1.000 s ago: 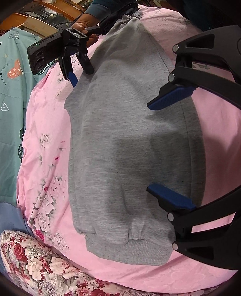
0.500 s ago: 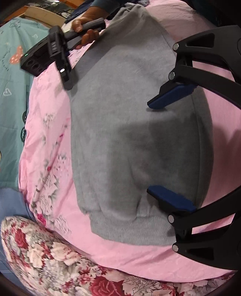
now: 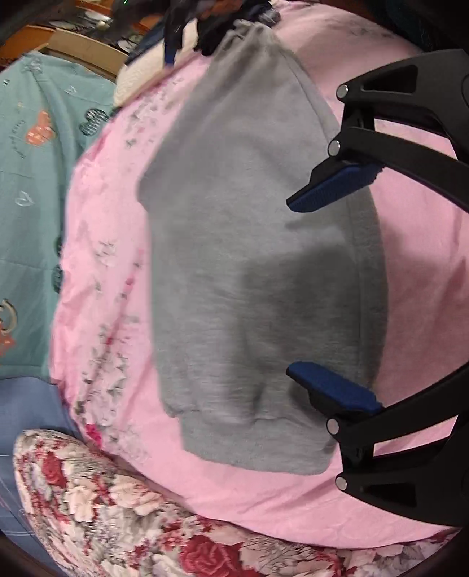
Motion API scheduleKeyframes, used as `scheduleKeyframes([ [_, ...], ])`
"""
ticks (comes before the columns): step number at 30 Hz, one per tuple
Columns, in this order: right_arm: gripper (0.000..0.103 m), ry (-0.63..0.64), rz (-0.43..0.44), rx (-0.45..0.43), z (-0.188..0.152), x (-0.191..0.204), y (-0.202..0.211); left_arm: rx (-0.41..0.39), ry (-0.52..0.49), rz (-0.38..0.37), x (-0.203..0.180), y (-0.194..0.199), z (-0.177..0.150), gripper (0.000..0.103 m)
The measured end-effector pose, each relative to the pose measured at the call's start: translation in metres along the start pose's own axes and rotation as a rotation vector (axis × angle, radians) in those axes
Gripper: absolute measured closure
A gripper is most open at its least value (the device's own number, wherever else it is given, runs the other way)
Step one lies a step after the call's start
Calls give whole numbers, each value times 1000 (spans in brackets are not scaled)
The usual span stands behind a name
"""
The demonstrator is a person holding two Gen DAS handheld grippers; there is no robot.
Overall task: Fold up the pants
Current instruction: 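Grasp the 'power dancer' label end with the right tool and lift it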
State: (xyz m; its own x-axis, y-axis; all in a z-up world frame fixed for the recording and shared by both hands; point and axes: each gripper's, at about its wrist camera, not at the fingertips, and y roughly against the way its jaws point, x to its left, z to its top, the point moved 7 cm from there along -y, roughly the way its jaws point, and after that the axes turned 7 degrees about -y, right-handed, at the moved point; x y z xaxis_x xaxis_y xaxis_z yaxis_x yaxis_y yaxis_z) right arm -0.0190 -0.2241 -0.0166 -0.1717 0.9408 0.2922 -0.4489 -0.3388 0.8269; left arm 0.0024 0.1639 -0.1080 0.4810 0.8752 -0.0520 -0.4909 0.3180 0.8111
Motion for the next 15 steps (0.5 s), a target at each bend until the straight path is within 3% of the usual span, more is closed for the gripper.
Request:
scheduleKeyframes([
  [3,20,-133,-42,-9,-64,-36,28,-10,-42,14,-3,-1,-8,17],
  [5,20,-289,-63,-19,-107,-72,43,-4,-38,16,-2,-1,-9,16],
  [6,20,-355,-107,-3,-128,-91,46,2,-33,19,-2,-2,-8,16],
  [7,20,-417,-206,24,-153,-114,49,11,-28,23,-2,-2,-7,16],
  [8,29,-452,-220,8,-167,-124,56,18,-26,33,-3,-2,-5,17],
  [10,29,-549,-113,-130,-178,-128,88,24,-34,43,-9,2,-3,17],
  [13,13,-669,-66,-313,-192,-135,139,-30,-56,-34,-35,16,7,17],
  [15,11,-705,-94,-311,-202,-142,147,-63,-92,-78,-57,22,14,17],
])
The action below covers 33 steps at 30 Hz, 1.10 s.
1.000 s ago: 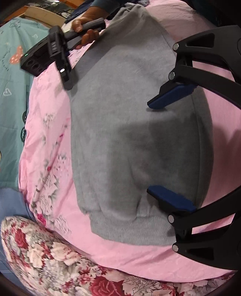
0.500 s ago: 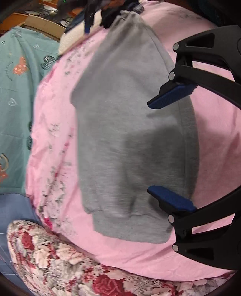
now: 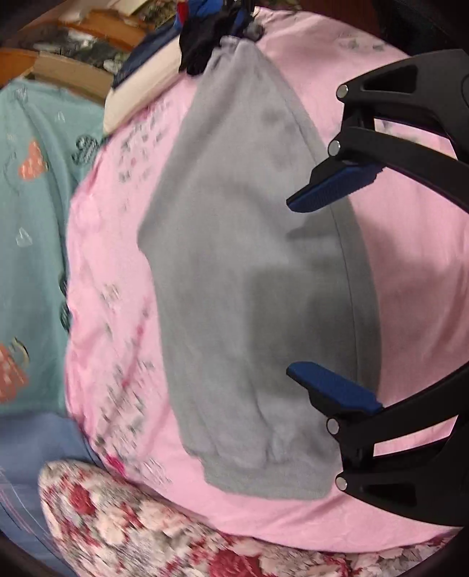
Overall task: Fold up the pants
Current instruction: 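Grasp the 'power dancer' label end with the right tool and lift it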
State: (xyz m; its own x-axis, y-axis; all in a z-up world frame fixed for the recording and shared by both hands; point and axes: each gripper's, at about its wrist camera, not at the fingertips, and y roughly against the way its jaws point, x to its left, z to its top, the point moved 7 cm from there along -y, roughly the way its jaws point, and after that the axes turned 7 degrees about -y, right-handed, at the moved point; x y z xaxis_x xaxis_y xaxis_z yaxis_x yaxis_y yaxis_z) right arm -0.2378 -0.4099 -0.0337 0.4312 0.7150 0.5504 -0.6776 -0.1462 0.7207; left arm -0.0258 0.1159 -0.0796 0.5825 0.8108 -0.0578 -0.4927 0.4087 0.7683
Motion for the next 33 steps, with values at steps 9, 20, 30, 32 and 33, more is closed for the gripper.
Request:
scheduleKeyframes([
  [9,11,-241,-13,70,-8,-41,-43,102,-145,-54,-75,-61,-4,15],
  [20,14,-247,84,52,1,-44,-71,71,-132,-140,-92,-60,5,15],
  [30,52,-294,129,28,4,-55,-68,103,-180,-97,-96,-71,-3,12],
  [32,45,-294,150,37,5,-51,-73,99,-181,-92,-96,-71,-3,12],
  [33,45,-266,163,47,4,-47,-75,97,-180,-93,-96,-71,-3,12],
])
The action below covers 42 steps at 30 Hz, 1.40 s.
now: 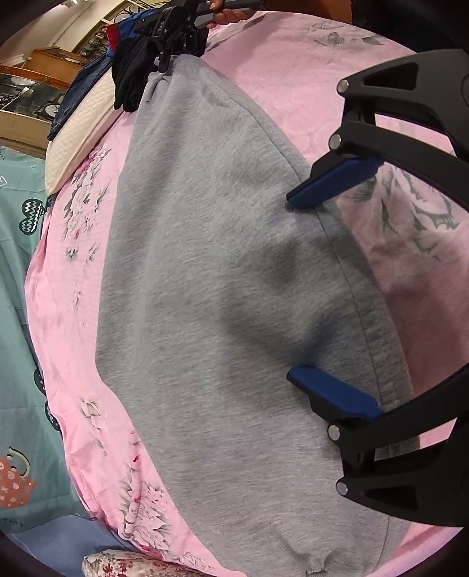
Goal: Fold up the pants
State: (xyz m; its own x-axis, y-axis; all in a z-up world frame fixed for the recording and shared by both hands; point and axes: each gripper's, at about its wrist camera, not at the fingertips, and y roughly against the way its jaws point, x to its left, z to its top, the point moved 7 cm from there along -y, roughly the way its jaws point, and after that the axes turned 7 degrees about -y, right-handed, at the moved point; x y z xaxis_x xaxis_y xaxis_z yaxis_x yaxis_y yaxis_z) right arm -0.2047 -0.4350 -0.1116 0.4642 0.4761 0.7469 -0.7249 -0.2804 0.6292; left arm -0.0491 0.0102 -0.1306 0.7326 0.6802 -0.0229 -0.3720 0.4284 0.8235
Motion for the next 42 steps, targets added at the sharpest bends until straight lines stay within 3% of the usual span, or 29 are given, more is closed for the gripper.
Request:
scheduleKeyframes([
  [3,51,129,-27,2,-11,13,-10,1,6,-4,1,-1,0,12],
  [5,73,96,-16,-11,-8,7,-8,5,5,-5,1,-1,1,11],
  [6,76,59,21,-14,-5,3,-5,5,6,-7,1,0,1,11],
  [12,79,98,84,-66,-7,37,22,-30,78,-88,10,19,6,12],
  [18,81,330,91,-70,-25,146,31,-205,120,-37,41,87,2,12],
  [22,83,514,114,25,-71,226,-13,-258,175,1,66,115,-19,12],
  [26,87,632,124,204,-131,260,-89,-257,250,16,86,123,-49,12],
  [28,87,667,74,282,-162,259,-131,-245,294,19,97,122,-63,12],
  [30,82,714,-28,376,-193,247,-175,-239,331,18,106,122,-73,12],
  [31,73,727,-64,435,-206,243,-194,-241,346,20,111,124,-78,12],
  [34,39,749,11,473,-223,259,-198,-257,399,10,124,129,-90,12],
  [39,35,670,197,474,-214,292,-163,-279,485,-10,141,134,-99,12],
  [42,30,604,215,471,-212,291,-169,-279,512,-49,141,131,-98,12],
])
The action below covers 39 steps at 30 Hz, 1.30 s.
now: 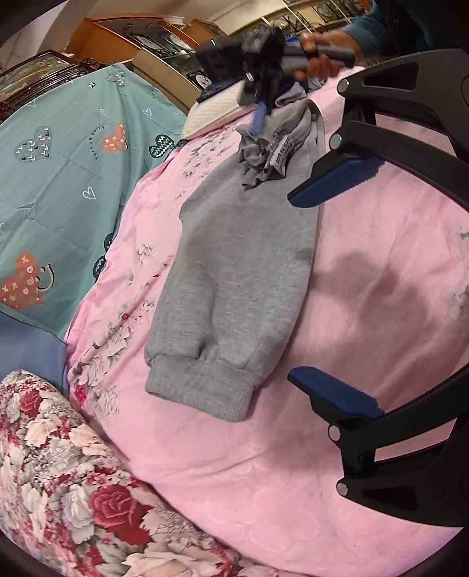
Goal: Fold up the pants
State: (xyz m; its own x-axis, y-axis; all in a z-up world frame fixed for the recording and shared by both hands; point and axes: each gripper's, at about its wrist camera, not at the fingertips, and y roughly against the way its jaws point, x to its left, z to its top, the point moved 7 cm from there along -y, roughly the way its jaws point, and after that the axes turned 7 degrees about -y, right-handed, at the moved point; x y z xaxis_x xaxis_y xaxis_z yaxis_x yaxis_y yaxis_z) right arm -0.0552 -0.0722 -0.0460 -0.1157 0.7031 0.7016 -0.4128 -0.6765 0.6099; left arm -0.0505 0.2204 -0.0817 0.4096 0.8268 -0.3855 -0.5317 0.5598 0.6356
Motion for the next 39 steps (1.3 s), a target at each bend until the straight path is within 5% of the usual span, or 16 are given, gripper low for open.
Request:
scheduleKeyframes([
  [3,32,-90,-132,69,-12,-45,-32,34,57,-35,-1,-6,-2,12],
  [6,32,-15,-154,52,-11,-33,-27,55,135,-25,8,-9,-1,12],
  [13,31,621,-375,114,-43,66,-81,22,270,27,33,7,6,12],
  [20,39,939,-577,236,-77,59,-155,40,354,-34,35,3,-2,12],
  [28,83,935,-546,230,-60,62,-153,70,398,-101,22,-25,0,12],
  [36,87,771,-433,207,-31,69,-130,-4,573,-164,35,-60,16,12],
  [39,87,767,-425,211,-34,68,-131,-37,598,-134,44,-69,29,12],
])
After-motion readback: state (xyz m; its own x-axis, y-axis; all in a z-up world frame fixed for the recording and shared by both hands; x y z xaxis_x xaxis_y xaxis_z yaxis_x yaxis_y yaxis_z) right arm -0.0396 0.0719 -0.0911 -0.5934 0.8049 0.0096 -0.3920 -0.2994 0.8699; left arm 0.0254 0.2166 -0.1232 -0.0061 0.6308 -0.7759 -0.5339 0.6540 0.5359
